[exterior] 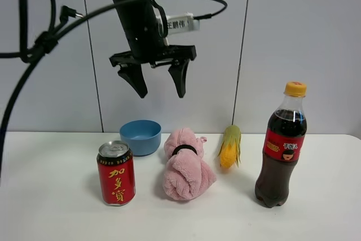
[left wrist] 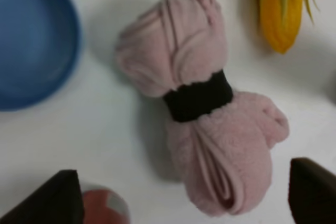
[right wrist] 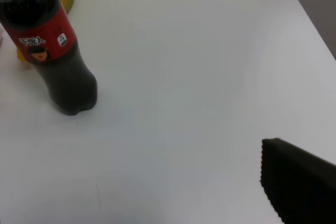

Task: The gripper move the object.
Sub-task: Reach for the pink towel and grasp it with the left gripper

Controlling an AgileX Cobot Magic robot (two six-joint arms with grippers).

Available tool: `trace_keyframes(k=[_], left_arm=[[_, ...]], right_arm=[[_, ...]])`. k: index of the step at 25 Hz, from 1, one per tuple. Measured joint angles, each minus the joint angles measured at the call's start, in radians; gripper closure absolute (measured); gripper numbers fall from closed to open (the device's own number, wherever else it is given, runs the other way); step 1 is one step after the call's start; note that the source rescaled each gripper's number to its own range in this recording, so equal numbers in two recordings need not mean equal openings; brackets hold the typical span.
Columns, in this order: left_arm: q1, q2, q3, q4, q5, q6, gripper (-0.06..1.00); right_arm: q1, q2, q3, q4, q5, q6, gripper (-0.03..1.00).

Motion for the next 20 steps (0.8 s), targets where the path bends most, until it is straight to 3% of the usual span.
trace_keyframes(k=[8,18,20], left_arm=[[-0.035,0.098,-0.005,-0.001,-0.007,-0.016,0.22],[-0.052,0.172,-0.008,-0.07,-0.121,0.084,0.21],[-0.053,0.182,-0.008,-0.091,-0.15,0.111,0.17]], right_arm=[[0.0,0.0,0.0,0.0,-0.001,0.0,-0.03],[0.0,0.0,0.0,0.0,-0.002,0.0,-0.03],[0.0,0.0,0.0,0.0,-0.002,0.0,-0.03]])
